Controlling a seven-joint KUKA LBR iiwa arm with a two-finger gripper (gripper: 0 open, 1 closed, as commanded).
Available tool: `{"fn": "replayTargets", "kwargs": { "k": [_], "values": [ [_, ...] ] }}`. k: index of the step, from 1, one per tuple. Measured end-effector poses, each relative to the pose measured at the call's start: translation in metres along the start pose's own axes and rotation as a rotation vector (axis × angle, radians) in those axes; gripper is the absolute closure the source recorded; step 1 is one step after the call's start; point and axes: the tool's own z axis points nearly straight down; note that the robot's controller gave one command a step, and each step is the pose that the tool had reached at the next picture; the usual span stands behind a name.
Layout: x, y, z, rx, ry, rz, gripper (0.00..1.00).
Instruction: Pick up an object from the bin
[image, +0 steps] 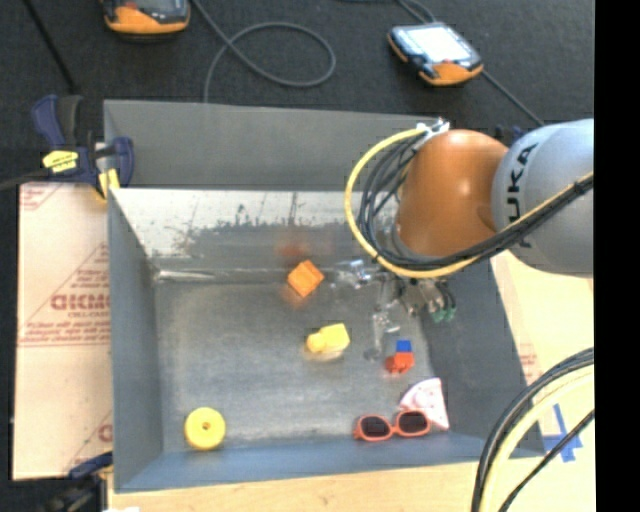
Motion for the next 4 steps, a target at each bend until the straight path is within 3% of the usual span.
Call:
{"fn": "replayTargets", "kwargs": {
  "k": [1,2,3,4],
  "values": [
    [0.000,0.009,0.027,-0.001,0.002,-0.221,0.00],
    [-0.007,0.012,0.083,-0.001,0.000,-0.136,0.00],
    [-0.013,0.015,0.097,0.005,-0.012,-0.203,1.00],
    [-0.012,0.016,0.096,0.004,-0.011,-0.212,1.00]
  ]
}}
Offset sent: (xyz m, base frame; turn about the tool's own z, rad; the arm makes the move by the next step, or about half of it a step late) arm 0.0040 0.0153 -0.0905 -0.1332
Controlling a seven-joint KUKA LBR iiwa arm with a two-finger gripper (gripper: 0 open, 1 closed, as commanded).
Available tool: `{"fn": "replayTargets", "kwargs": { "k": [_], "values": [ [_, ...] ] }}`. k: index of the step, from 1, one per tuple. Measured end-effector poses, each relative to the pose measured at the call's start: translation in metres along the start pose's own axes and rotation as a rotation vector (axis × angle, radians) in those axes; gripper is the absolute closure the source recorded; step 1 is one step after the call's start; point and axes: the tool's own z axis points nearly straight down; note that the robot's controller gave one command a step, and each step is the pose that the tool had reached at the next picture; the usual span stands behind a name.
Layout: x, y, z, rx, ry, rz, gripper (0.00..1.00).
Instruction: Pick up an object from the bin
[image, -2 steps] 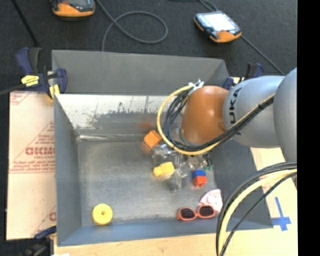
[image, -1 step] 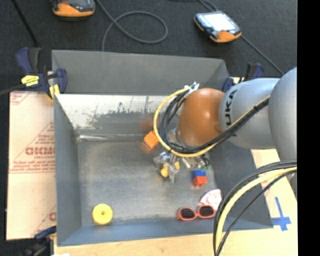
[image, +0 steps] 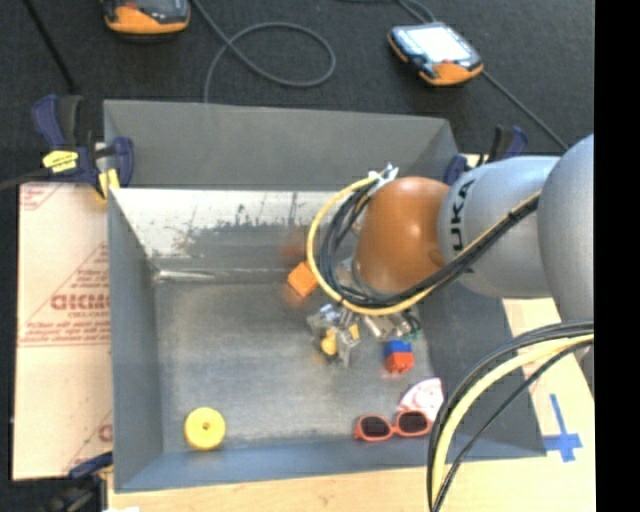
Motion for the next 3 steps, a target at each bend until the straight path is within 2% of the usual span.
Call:
{"fn": "replayTargets", "kwargs": {
  "k": [3],
  "values": [
    [0.003,0.001,-0.013,-0.009,0.017,-0.002,1.00]
  ]
}}
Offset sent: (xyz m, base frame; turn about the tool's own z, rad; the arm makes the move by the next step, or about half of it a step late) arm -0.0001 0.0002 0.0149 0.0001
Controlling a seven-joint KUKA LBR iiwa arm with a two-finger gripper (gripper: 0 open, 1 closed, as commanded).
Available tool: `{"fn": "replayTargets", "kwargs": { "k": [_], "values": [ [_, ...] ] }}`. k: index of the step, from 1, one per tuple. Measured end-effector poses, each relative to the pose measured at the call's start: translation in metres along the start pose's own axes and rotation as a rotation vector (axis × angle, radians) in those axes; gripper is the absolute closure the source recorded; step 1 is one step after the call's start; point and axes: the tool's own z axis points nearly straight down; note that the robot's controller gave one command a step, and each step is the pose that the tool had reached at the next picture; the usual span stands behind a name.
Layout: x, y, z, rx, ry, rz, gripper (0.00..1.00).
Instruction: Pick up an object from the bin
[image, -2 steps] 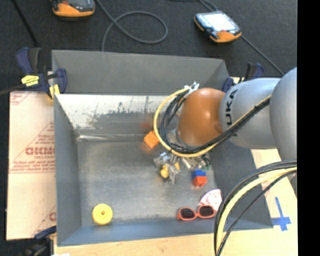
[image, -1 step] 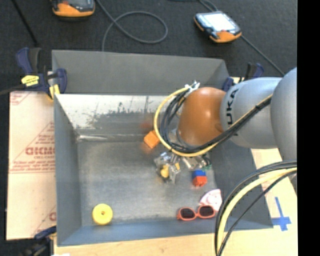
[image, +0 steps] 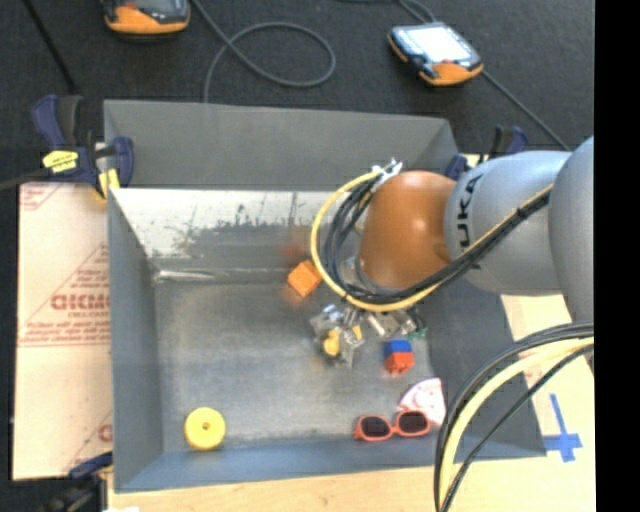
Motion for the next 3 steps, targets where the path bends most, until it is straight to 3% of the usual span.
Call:
{"fn": "replayTargets", "kwargs": {
  "k": [3],
  "values": [
    [-0.001,-0.002,-0.043,0.004,-0.007,0.004,1.00]
  ]
}}
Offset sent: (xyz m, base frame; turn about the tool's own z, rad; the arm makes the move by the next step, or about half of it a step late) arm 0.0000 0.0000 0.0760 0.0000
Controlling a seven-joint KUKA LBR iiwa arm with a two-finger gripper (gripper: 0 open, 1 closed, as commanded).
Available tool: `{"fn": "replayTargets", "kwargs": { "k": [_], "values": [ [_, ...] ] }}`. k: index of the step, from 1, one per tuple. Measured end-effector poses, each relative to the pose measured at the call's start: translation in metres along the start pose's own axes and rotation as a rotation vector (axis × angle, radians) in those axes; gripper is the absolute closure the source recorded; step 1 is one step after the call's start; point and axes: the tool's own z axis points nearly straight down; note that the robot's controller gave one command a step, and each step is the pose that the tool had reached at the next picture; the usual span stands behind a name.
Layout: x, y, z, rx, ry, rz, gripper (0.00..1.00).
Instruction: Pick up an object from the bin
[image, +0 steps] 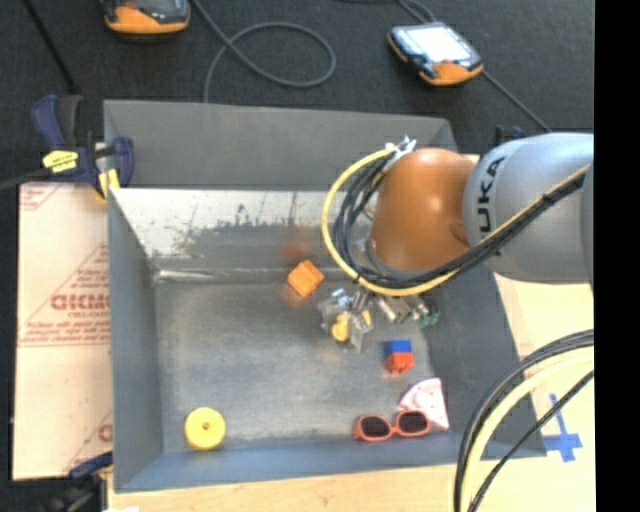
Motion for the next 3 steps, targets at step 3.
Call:
{"fn": "replayTargets", "kwargs": {
  "k": [3],
  "values": [
    [0.001,0.000,-0.046,-0.004,0.007,0.004,1.00]
  ]
}}
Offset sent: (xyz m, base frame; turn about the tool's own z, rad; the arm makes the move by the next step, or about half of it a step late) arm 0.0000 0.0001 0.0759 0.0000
